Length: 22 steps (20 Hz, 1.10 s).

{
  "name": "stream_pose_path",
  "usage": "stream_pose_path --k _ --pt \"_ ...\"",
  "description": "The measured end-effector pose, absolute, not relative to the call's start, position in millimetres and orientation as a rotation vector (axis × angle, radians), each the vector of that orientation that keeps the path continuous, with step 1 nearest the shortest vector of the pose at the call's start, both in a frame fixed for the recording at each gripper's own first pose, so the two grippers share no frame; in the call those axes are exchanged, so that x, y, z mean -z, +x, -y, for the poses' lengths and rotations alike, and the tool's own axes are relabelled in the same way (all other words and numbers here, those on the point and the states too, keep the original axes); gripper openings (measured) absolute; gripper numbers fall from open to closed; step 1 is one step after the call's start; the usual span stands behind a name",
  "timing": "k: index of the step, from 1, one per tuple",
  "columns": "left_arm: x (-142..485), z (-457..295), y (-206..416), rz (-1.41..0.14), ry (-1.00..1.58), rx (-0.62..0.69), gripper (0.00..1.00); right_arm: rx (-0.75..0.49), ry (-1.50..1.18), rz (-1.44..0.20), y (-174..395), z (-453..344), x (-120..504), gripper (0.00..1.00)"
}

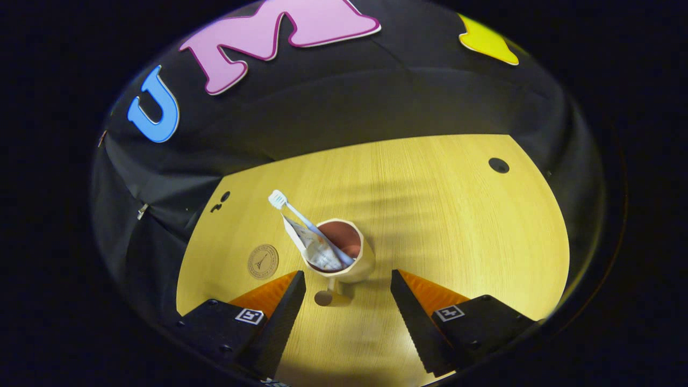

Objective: Put the toothbrush and toothpaste on the desktop into the cup, then pick up the cup and place it on the coaster on the desktop.

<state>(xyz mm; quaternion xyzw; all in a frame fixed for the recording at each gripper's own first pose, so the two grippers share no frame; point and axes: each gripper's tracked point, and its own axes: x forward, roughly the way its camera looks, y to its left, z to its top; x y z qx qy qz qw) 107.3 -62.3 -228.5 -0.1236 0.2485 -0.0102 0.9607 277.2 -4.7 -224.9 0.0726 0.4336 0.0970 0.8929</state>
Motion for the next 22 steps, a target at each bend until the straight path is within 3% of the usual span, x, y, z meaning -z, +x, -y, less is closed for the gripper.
stream_pose_path --k 13,19,20,21,22 --pt "256.6 8.7 62.9 -0.572 -0.255 -0.067 0.92 -0.101 0.147 -1.113 281.5 -22.7 285.4 1.00" --pt "268.9 0.2 45.7 -0.613 -0.262 -0.069 0.92 -0.064 0.111 -1.158 288.0 -22.8 305.2 0.95" --pt "271.0 0.5 44.1 -0.619 -0.259 -0.067 0.92 -0.064 0.102 -1.169 287.2 -25.2 307.3 1.00" --pt "272.2 0.4 42.3 -0.625 -0.256 -0.062 0.92 -0.068 0.095 -1.180 286.9 -27.1 310.6 0.88" --pt "275.1 1.5 40.8 -0.634 -0.254 -0.055 0.91 -0.070 0.087 -1.191 286.1 -29.3 312.4 0.87"
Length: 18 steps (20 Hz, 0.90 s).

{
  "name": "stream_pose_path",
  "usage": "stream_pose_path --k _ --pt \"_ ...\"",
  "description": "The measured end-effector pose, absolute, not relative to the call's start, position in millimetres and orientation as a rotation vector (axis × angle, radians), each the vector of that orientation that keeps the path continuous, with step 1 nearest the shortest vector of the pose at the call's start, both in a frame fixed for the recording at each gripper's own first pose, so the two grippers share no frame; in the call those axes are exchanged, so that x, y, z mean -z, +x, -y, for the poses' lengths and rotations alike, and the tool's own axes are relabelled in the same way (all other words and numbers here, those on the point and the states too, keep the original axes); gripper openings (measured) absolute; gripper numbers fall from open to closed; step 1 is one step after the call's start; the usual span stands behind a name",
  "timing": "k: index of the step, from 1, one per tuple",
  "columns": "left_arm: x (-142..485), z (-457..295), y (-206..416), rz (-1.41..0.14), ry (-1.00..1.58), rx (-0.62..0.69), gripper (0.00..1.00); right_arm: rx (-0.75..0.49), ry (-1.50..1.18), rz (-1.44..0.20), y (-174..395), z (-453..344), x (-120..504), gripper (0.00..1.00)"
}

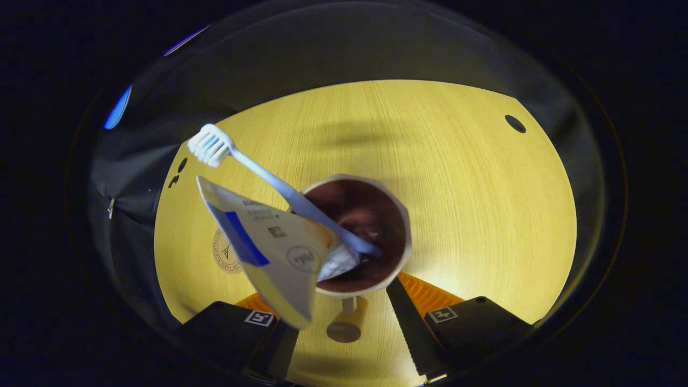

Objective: Put the toothbrush and toothpaste on the desktop into the cup, then pick up the cup and place it on the coaster on the desktop.

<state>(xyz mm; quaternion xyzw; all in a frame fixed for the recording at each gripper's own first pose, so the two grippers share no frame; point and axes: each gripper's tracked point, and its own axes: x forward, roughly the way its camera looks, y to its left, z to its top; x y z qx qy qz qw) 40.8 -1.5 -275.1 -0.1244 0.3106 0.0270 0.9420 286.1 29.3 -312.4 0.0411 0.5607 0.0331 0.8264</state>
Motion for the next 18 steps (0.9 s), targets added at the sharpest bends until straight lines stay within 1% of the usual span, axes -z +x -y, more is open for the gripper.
stream_pose_path --k 1,2,3,4,8,10,11,12,14,15,17,18 --pt "276.3 1.4 39.3 -0.638 -0.250 -0.053 0.90 -0.060 0.063 -1.198 285.9 -27.1 316.2 0.87" --pt "276.6 1.2 38.1 -0.640 -0.247 -0.050 0.90 -0.053 0.045 -1.192 287.4 -23.9 318.2 0.94" --pt "276.6 1.8 37.0 -0.641 -0.247 -0.048 0.89 -0.055 0.048 -1.191 286.9 -22.2 316.2 0.84" --pt "276.9 2.3 35.3 -0.642 -0.249 -0.049 0.89 -0.057 0.062 -1.201 286.8 -23.3 316.9 0.69" --pt "278.1 3.3 36.7 -0.644 -0.256 -0.044 0.89 -0.045 0.075 -1.225 288.9 -22.9 323.5 0.69" --pt "278.3 3.8 38.2 -0.645 -0.251 -0.039 0.90 -0.047 0.084 -1.236 287.8 -22.9 325.2 0.55" --pt "277.7 5.2 39.2 -0.645 -0.248 -0.033 0.90 -0.043 0.086 -1.241 289.5 -21.2 325.2 0.47" --pt "278.6 5.4 40.5 -0.647 -0.243 -0.028 0.89 -0.045 0.081 -1.240 290.4 -21.4 326.0 0.40" --pt "278.7 6.0 44.1 -0.649 -0.234 -0.020 0.90 -0.048 0.053 -1.247 289.7 -21.1 326.0 0.43" --pt "277.7 6.7 46.4 -0.649 -0.232 -0.015 0.89 -0.049 0.042 -1.249 289.6 -21.2 326.0 0.30" --pt "276.4 8.2 47.0 -0.647 -0.226 -0.007 0.90 -0.049 0.038 -1.259 290.0 -24.9 326.5 0.39" --pt "276.3 8.2 49.1 -0.647 -0.223 -0.002 0.90 -0.046 0.046 -1.259 290.6 -25.2 325.8 0.39"
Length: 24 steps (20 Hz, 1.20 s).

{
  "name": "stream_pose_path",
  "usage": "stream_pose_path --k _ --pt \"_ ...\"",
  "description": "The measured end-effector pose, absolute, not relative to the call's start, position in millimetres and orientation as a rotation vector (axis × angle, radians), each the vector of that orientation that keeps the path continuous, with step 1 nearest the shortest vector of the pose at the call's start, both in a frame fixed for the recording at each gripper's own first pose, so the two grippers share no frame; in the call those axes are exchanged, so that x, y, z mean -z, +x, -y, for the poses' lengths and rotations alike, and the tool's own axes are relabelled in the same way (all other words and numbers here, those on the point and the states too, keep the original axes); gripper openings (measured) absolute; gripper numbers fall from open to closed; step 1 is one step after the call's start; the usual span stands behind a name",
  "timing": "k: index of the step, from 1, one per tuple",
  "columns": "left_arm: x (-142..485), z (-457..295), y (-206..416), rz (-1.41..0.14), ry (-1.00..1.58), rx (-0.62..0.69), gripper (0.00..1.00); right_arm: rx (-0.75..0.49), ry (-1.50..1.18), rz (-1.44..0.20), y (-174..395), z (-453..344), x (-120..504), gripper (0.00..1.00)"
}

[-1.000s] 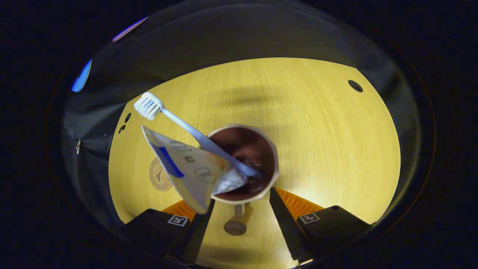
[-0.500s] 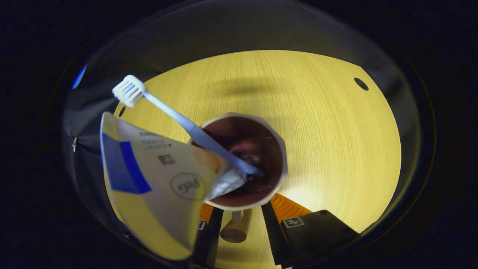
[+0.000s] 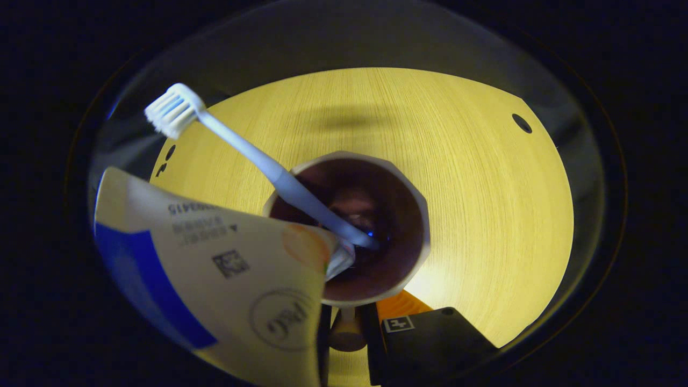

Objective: Put the toothbrush and toothpaste on the desktop into the cup, then pick up the cup and place it on the coaster on the desktop.

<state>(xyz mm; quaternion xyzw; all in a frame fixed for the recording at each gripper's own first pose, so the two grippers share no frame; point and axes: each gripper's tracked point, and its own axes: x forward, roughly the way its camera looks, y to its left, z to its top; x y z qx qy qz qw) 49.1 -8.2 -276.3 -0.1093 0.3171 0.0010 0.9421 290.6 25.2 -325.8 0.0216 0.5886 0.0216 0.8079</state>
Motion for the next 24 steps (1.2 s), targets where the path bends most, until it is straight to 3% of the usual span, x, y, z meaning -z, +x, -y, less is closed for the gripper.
stream_pose_path --k 12,24 --pt "276.6 7.6 50.1 -0.648 -0.213 0.019 0.89 -0.037 0.029 -1.245 289.5 -27.0 319.5 0.36" --pt "273.1 -14.1 48.1 -0.613 -0.230 -0.013 0.90 -0.244 -0.098 -1.173 296.7 -129.9 284.1 0.36"
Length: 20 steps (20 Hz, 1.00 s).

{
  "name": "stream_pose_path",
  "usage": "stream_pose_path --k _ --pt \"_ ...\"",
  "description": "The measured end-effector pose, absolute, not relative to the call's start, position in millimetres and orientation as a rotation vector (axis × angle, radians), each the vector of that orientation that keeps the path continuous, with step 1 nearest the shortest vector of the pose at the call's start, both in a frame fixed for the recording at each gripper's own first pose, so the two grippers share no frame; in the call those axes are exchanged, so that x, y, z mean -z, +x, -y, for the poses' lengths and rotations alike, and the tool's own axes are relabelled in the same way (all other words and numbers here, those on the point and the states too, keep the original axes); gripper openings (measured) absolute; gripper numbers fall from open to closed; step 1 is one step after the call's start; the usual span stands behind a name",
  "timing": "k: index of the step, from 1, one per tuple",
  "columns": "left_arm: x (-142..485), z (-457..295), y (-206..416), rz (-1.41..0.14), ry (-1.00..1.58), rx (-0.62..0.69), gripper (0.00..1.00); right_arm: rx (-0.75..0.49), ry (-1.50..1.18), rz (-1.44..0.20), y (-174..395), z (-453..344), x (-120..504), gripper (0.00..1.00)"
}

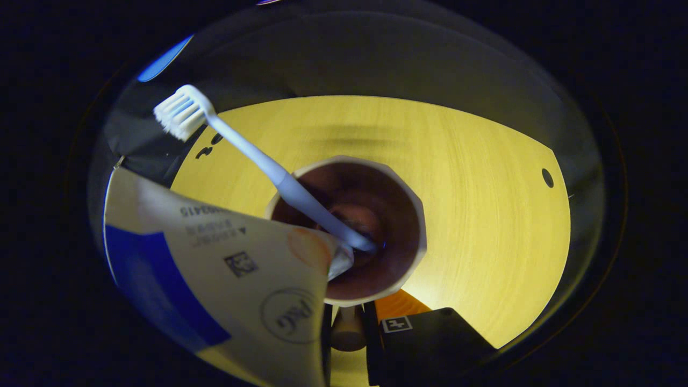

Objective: Put the toothbrush and toothpaste on the desktop into the cup, then pick up the cup and place it on the coaster on the desktop.

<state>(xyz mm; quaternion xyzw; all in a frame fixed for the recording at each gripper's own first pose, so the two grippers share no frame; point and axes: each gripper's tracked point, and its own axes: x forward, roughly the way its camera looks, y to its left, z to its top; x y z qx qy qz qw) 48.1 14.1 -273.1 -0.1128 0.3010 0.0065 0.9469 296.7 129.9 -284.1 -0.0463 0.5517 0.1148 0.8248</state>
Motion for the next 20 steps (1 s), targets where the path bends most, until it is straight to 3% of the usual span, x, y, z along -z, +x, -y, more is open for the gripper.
stream_pose_path --k 10,20 --pt "283.0 -39.5 13.1 -0.626 -0.274 -0.093 0.90 -0.357 -0.206 -1.213 285.3 -196.0 317.8 0.36" --pt "278.8 -48.7 11.3 -0.610 -0.265 -0.099 0.89 -0.340 -0.286 -1.255 272.3 -215.7 343.9 0.36"
